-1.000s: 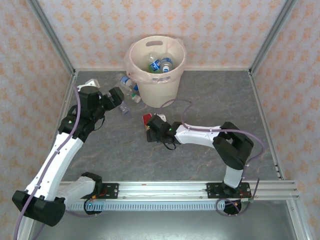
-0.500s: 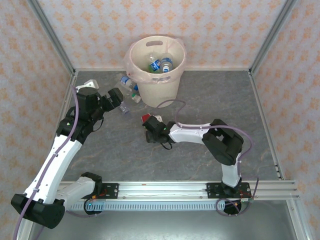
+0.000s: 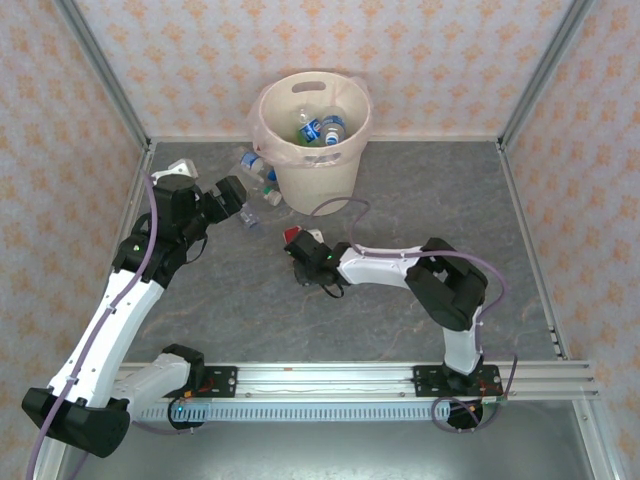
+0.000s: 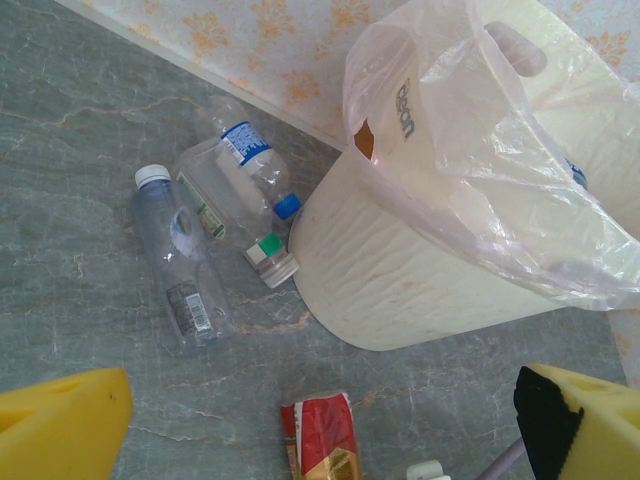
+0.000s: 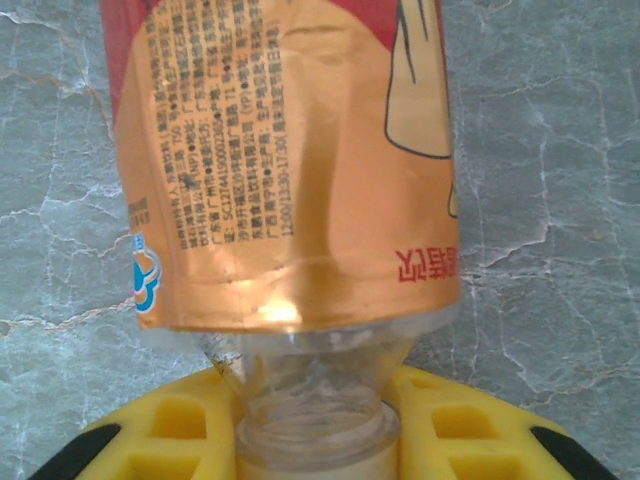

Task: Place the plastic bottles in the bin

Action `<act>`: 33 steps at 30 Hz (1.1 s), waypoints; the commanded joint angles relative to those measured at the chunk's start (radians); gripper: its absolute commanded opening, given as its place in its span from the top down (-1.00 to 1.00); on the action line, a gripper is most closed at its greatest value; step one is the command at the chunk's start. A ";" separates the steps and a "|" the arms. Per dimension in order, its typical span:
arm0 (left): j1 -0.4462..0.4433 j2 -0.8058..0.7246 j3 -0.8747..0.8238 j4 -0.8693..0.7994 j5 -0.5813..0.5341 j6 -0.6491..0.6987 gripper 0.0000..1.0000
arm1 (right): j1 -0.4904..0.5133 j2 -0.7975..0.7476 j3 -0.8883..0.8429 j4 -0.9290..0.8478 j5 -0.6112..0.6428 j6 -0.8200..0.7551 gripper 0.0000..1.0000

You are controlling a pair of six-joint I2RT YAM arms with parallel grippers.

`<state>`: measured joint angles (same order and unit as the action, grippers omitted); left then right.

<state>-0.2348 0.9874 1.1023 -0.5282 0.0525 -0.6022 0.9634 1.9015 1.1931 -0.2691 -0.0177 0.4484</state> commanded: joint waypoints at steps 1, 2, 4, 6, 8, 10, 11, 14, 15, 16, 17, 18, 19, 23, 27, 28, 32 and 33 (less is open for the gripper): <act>0.006 -0.007 -0.007 0.002 0.012 0.010 -0.98 | 0.006 -0.090 -0.009 -0.002 0.053 0.000 0.46; 0.006 -0.006 -0.005 0.002 0.012 0.010 -0.98 | 0.006 -0.105 -0.012 -0.003 0.057 0.001 0.46; 0.006 0.001 0.000 0.008 0.014 0.010 -0.98 | 0.006 -0.136 -0.017 -0.011 0.060 0.000 0.46; 0.006 0.008 0.007 0.013 0.014 0.010 -0.98 | 0.009 -0.167 -0.022 -0.017 0.060 -0.002 0.49; 0.006 0.018 0.016 0.017 0.011 0.010 -0.98 | 0.013 -0.204 -0.030 -0.024 0.067 -0.007 0.50; 0.006 0.025 0.023 0.027 0.010 0.009 -0.99 | 0.023 -0.249 -0.035 -0.034 0.083 -0.013 0.50; 0.006 0.026 0.025 0.032 0.012 0.009 -0.99 | 0.027 -0.268 -0.037 -0.039 0.091 -0.017 0.51; 0.006 0.030 0.024 0.054 0.015 0.004 -0.98 | 0.034 -0.340 -0.042 -0.055 0.104 -0.020 0.50; 0.006 0.036 0.025 0.060 0.016 0.004 -0.98 | 0.034 -0.366 -0.041 -0.060 0.109 -0.021 0.50; 0.006 0.041 0.030 0.063 0.017 0.005 -0.98 | 0.034 -0.390 -0.037 -0.071 0.117 -0.023 0.50; 0.006 0.047 0.035 0.066 0.015 0.004 -0.98 | 0.033 -0.411 -0.032 -0.082 0.127 -0.028 0.51; 0.006 0.052 0.041 0.071 0.015 0.004 -0.98 | 0.034 -0.430 -0.022 -0.095 0.139 -0.037 0.51; 0.006 0.059 0.047 0.073 0.015 0.005 -0.98 | 0.034 -0.448 -0.008 -0.109 0.149 -0.049 0.52; 0.006 0.080 0.068 0.085 0.022 0.004 -0.98 | 0.033 -0.485 0.070 -0.154 0.200 -0.086 0.52; 0.006 0.085 0.074 0.103 0.045 0.002 -0.98 | 0.021 -0.473 0.171 -0.181 0.221 -0.132 0.50; 0.006 0.084 0.074 0.106 0.049 0.001 -0.98 | 0.014 -0.459 0.202 -0.194 0.228 -0.141 0.50; 0.005 0.080 0.074 0.101 0.053 0.000 -0.98 | -0.024 -0.387 0.340 -0.226 0.237 -0.188 0.49; 0.006 0.078 0.074 0.097 0.055 0.001 -0.98 | -0.037 -0.371 0.366 -0.223 0.232 -0.200 0.48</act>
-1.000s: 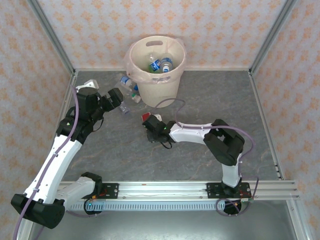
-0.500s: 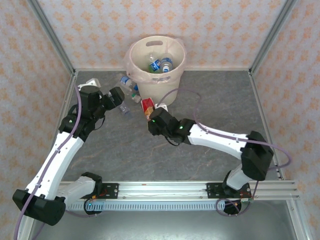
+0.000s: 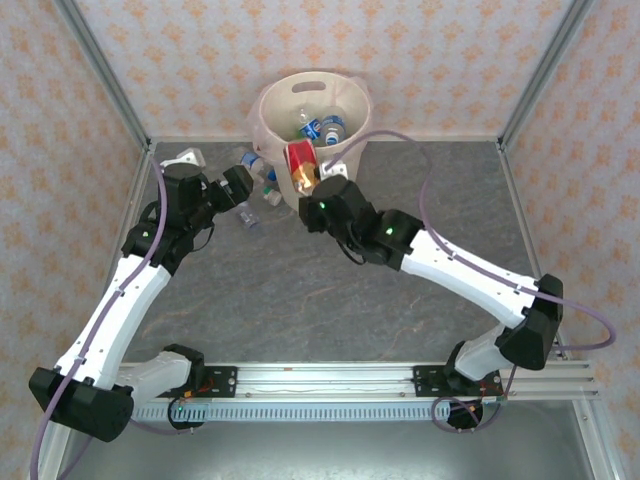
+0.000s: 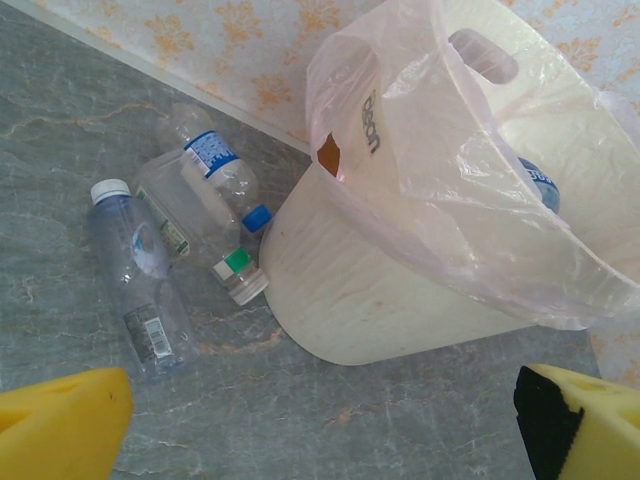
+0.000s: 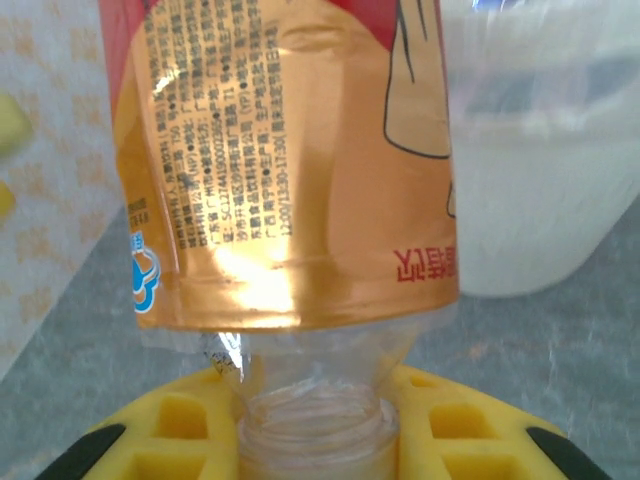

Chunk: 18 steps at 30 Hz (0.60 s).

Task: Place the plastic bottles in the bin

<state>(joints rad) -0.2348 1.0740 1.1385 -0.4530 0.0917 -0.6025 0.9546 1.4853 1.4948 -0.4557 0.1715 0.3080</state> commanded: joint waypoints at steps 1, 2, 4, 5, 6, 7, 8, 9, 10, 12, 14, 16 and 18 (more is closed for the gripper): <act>0.006 -0.011 0.038 0.019 0.017 0.003 -0.98 | -0.041 0.057 0.091 -0.034 0.037 -0.069 0.48; 0.006 -0.015 0.038 0.018 0.019 0.003 -0.98 | -0.059 0.075 0.127 -0.036 0.026 -0.077 0.48; 0.006 -0.023 0.038 0.016 0.020 0.004 -0.98 | -0.097 0.109 0.192 -0.048 0.005 -0.085 0.47; 0.006 -0.027 0.036 0.015 0.019 0.004 -0.98 | -0.115 0.133 0.229 -0.060 -0.001 -0.091 0.47; 0.006 -0.029 0.035 0.012 0.018 0.004 -0.98 | -0.132 0.155 0.265 -0.072 -0.003 -0.100 0.48; 0.006 -0.030 0.037 0.008 0.016 0.004 -0.98 | -0.144 0.172 0.295 -0.081 -0.004 -0.108 0.48; 0.006 -0.030 0.039 0.002 0.015 0.003 -0.98 | -0.158 0.191 0.322 -0.086 -0.012 -0.117 0.48; 0.006 -0.030 0.041 -0.002 0.014 0.003 -0.98 | -0.172 0.209 0.349 -0.089 -0.026 -0.128 0.48; 0.006 -0.031 0.041 -0.006 0.016 0.001 -0.98 | -0.182 0.224 0.373 -0.093 -0.037 -0.134 0.48; 0.006 -0.034 0.038 -0.007 0.017 -0.001 -0.98 | -0.203 0.265 0.436 -0.105 -0.054 -0.152 0.47; 0.006 -0.042 0.035 -0.008 0.016 -0.003 -0.98 | -0.221 0.316 0.512 -0.131 -0.064 -0.161 0.47; 0.006 -0.048 0.032 -0.010 0.015 -0.005 -0.98 | -0.235 0.365 0.591 -0.155 -0.071 -0.173 0.47; 0.006 -0.055 0.025 -0.008 0.013 -0.006 -0.98 | -0.248 0.418 0.679 -0.178 -0.086 -0.179 0.47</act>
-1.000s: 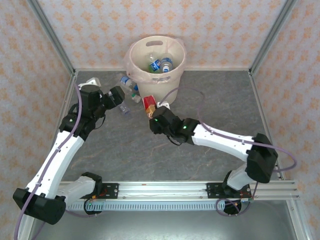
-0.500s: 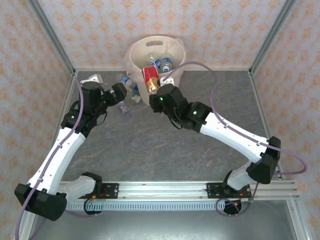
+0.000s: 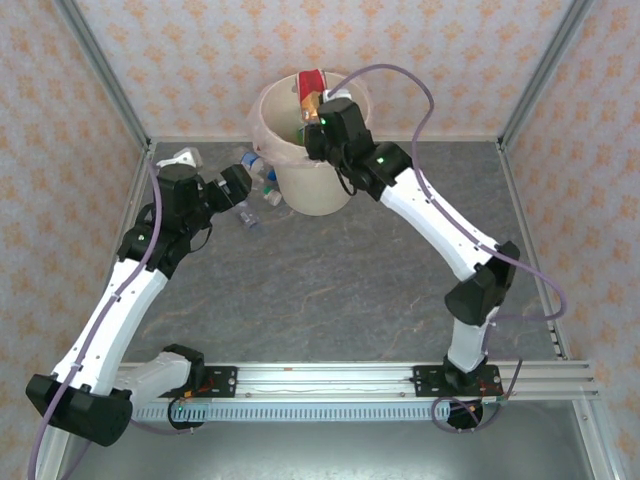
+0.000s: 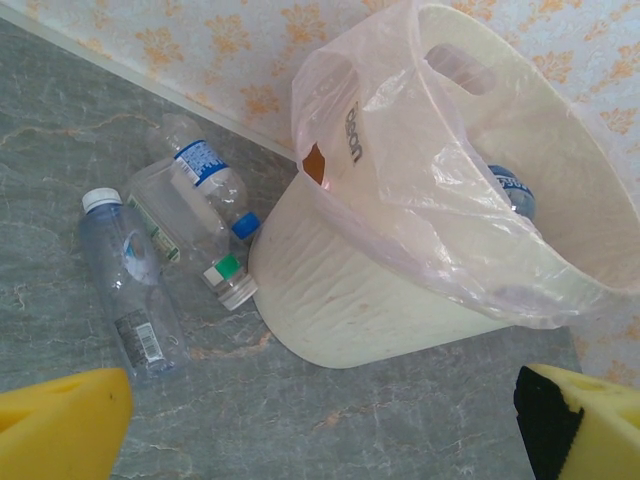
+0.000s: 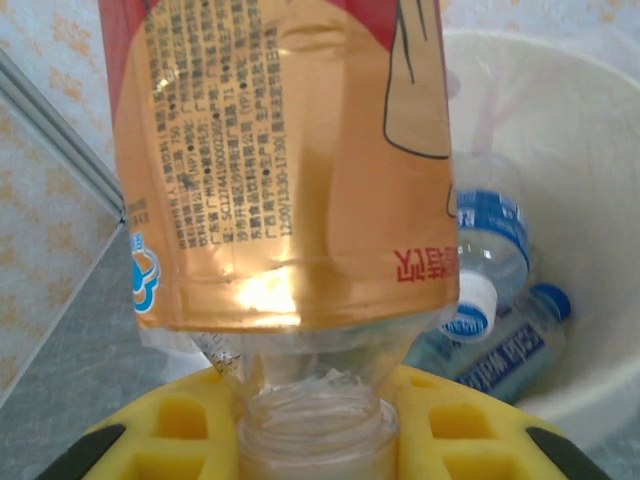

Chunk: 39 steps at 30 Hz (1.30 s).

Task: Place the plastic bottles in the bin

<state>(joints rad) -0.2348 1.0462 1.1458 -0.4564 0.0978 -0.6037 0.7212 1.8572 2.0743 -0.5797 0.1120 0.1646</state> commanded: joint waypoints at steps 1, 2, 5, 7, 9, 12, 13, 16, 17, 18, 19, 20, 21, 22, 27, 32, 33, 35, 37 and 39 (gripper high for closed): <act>0.006 -0.030 0.015 -0.001 0.007 -0.006 -0.98 | -0.019 0.069 0.139 -0.063 -0.033 -0.038 0.47; 0.005 -0.031 0.011 0.000 0.009 -0.007 -0.98 | -0.026 0.096 0.177 -0.074 -0.041 -0.041 0.46; 0.006 -0.038 0.002 -0.002 0.008 -0.005 -0.98 | -0.047 0.163 0.269 -0.099 -0.062 -0.035 0.46; 0.006 -0.044 -0.004 -0.002 0.005 -0.006 -0.99 | -0.058 0.192 0.304 -0.101 -0.073 -0.029 0.46; 0.006 -0.053 -0.007 -0.001 0.005 -0.007 -0.98 | -0.066 0.212 0.319 -0.096 -0.075 -0.028 0.46; 0.006 -0.058 -0.006 -0.009 0.004 -0.002 -0.98 | -0.076 0.223 0.320 -0.082 -0.075 -0.025 0.46; 0.006 -0.059 -0.003 -0.014 0.002 -0.002 -0.98 | -0.080 0.227 0.320 -0.080 -0.075 -0.024 0.46; 0.006 -0.058 0.004 -0.024 -0.004 0.005 -0.98 | -0.089 0.235 0.320 -0.078 -0.077 -0.019 0.46; 0.006 -0.060 0.003 -0.026 -0.007 0.006 -0.98 | -0.091 0.237 0.320 -0.078 -0.075 -0.019 0.46; 0.006 -0.061 0.002 -0.026 -0.010 0.006 -0.98 | -0.091 0.238 0.320 -0.079 -0.074 -0.019 0.46; 0.005 -0.063 0.000 -0.026 -0.010 0.005 -0.98 | -0.091 0.238 0.320 -0.079 -0.068 -0.018 0.46; 0.006 -0.063 0.000 -0.025 -0.010 0.006 -0.98 | -0.092 0.236 0.320 -0.080 -0.065 -0.017 0.46; 0.006 -0.061 0.000 -0.025 -0.010 0.007 -0.98 | -0.092 0.236 0.321 -0.080 -0.063 -0.019 0.44; 0.006 -0.061 0.001 -0.024 -0.009 0.005 -0.98 | -0.092 0.234 0.320 -0.080 -0.060 -0.020 0.37; 0.006 -0.057 0.004 -0.022 -0.007 0.004 -0.98 | -0.092 0.219 0.317 -0.079 -0.055 -0.021 -0.41; 0.006 -0.054 0.008 -0.024 -0.011 0.007 -0.98 | -0.091 0.185 0.304 -0.061 -0.052 -0.020 -0.94; 0.006 -0.053 0.008 -0.024 -0.011 0.007 -0.98 | -0.092 0.176 0.297 -0.056 -0.052 -0.019 -0.99; 0.006 -0.048 0.009 -0.025 -0.011 0.007 -0.98 | -0.092 0.159 0.280 -0.045 -0.052 -0.019 -0.99; 0.006 -0.042 0.009 -0.025 -0.012 0.008 -0.98 | -0.092 0.148 0.271 -0.043 -0.054 -0.017 -0.99; 0.005 -0.032 0.013 -0.029 -0.013 0.012 -0.98 | -0.092 0.137 0.267 -0.044 -0.057 -0.013 -0.99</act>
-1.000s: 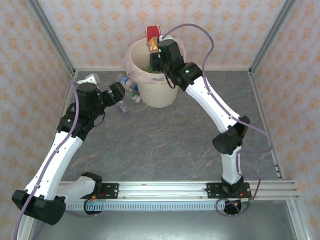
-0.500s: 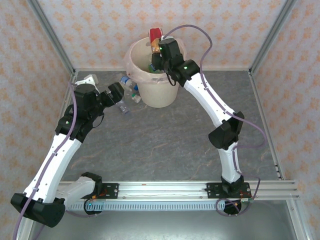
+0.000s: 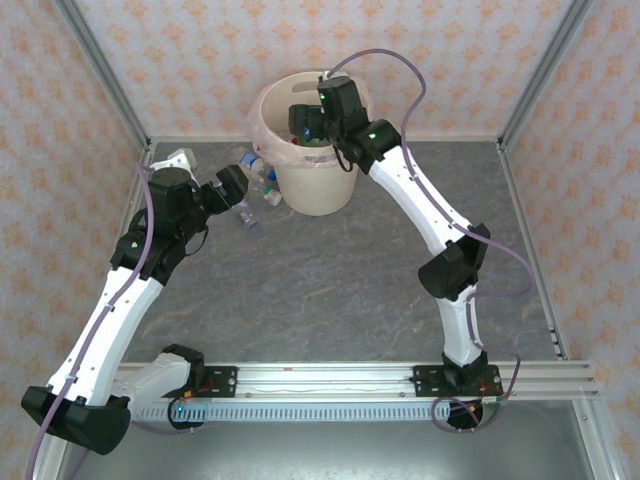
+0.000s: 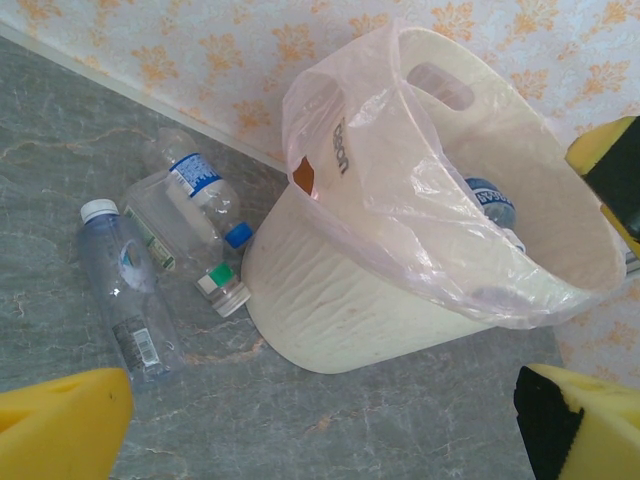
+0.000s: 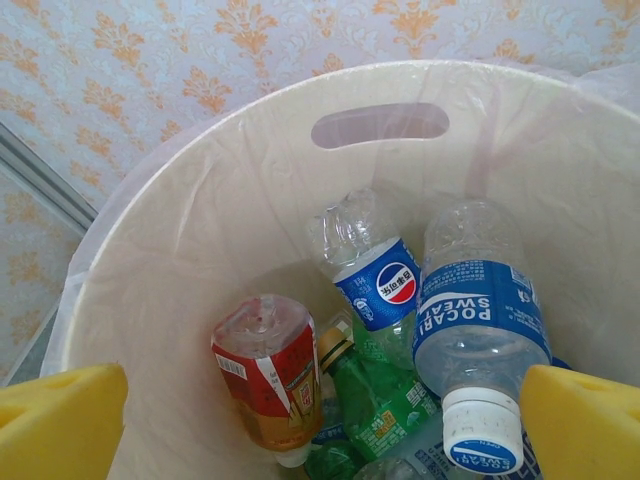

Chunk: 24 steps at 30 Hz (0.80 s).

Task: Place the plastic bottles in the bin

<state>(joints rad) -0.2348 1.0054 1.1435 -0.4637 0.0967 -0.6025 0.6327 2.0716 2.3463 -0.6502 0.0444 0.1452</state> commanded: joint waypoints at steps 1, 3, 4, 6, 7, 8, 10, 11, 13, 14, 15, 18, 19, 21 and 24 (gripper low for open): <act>0.006 0.016 0.015 -0.024 -0.012 0.010 -0.98 | -0.004 -0.084 -0.008 0.026 0.007 0.009 -0.99; 0.006 0.031 0.015 -0.031 -0.015 0.011 -0.98 | -0.004 -0.097 -0.014 0.027 0.003 0.013 -0.99; 0.006 0.038 0.011 -0.031 -0.015 0.010 -0.98 | -0.004 -0.106 -0.019 0.029 0.002 0.015 -0.99; 0.006 0.050 -0.002 -0.026 -0.019 0.009 -0.98 | -0.004 -0.126 -0.031 0.032 -0.003 0.019 -0.99; 0.006 0.057 -0.011 -0.020 -0.020 0.006 -0.98 | -0.004 -0.138 -0.042 0.035 -0.007 0.022 -0.99; 0.006 0.065 -0.019 -0.014 -0.020 0.001 -0.98 | -0.001 -0.153 -0.057 0.038 -0.009 0.026 -0.99; 0.006 0.082 -0.033 -0.004 -0.023 -0.009 -0.98 | 0.000 -0.183 -0.090 0.047 -0.016 0.032 -0.99; 0.006 0.093 -0.040 0.001 -0.026 -0.016 -0.98 | -0.001 -0.201 -0.112 0.054 -0.017 0.035 -0.99; 0.008 0.118 -0.051 0.002 -0.040 -0.032 -0.94 | 0.002 -0.240 -0.158 0.070 -0.023 0.042 -0.99; 0.008 0.134 -0.055 0.000 -0.051 -0.043 -0.92 | 0.005 -0.262 -0.186 0.081 -0.024 0.047 -0.99; 0.011 0.149 -0.057 0.002 -0.052 -0.048 -0.90 | 0.009 -0.283 -0.210 0.090 -0.027 0.048 -0.99; 0.024 0.197 -0.067 0.020 -0.051 -0.072 -0.85 | 0.017 -0.350 -0.295 0.123 -0.031 0.059 -0.99; 0.028 0.215 -0.072 0.028 -0.049 -0.079 -0.83 | 0.020 -0.376 -0.330 0.136 -0.029 0.063 -0.99; 0.038 0.247 -0.082 0.048 -0.049 -0.091 -0.83 | 0.024 -0.427 -0.394 0.164 -0.029 0.069 -0.99; 0.053 0.299 -0.094 0.083 -0.045 -0.110 -0.78 | 0.028 -0.506 -0.500 0.205 -0.023 0.086 -0.99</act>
<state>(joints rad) -0.1963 1.2755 1.0630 -0.4351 0.0700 -0.6785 0.6544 1.6413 1.8961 -0.5186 0.0181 0.2066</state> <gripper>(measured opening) 0.895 0.996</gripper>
